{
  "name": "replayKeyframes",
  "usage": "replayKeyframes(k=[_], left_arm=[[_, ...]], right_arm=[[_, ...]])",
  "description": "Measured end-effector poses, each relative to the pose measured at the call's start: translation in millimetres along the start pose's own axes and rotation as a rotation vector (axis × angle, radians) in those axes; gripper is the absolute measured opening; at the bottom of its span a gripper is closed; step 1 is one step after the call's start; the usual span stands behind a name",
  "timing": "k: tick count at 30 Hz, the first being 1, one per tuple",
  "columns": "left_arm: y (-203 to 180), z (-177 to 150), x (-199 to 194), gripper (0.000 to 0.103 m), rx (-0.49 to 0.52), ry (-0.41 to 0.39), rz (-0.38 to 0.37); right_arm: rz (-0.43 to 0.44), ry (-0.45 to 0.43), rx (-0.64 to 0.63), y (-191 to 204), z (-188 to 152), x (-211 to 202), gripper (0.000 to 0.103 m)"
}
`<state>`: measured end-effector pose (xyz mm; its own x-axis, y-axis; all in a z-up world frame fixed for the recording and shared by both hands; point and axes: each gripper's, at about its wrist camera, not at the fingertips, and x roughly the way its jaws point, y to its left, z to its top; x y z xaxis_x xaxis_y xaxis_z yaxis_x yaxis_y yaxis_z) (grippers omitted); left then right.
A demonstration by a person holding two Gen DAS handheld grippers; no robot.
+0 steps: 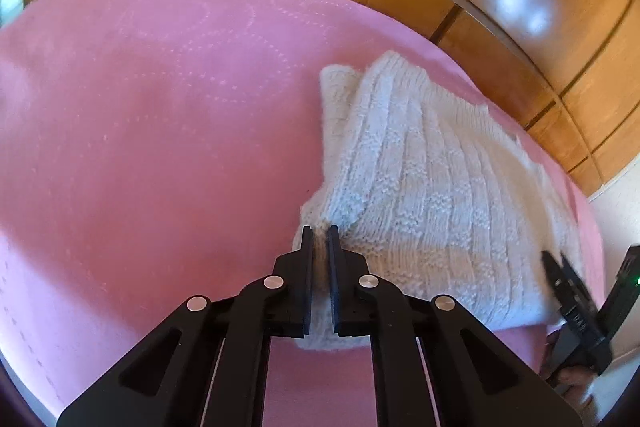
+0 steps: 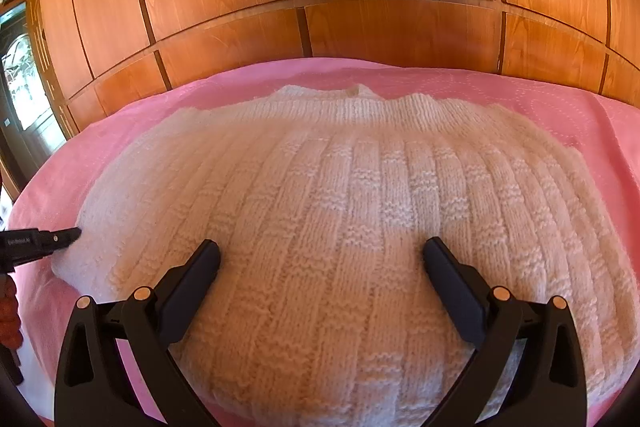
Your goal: Fold small clothes
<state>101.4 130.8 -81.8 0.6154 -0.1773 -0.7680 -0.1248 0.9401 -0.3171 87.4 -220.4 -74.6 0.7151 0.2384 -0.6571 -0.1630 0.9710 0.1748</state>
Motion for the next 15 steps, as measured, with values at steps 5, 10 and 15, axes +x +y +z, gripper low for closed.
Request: replayKeyframes(k=[5,10,15], left_arm=[[-16.2,11.8,-20.0,0.047,0.036,-0.056,0.081],[-40.8,12.0,-41.3,0.047,0.122,-0.132,0.049],[-79.3,2.6,-39.7,0.047,0.241,-0.114,-0.055]], right_arm=[[0.048,0.061,0.023,-14.1,22.2,-22.2,0.100],[0.019,-0.042,0.232,-88.7,37.6,-67.5,0.100],[-0.015,0.031,0.447,-174.6,21.2,-60.7,0.092]])
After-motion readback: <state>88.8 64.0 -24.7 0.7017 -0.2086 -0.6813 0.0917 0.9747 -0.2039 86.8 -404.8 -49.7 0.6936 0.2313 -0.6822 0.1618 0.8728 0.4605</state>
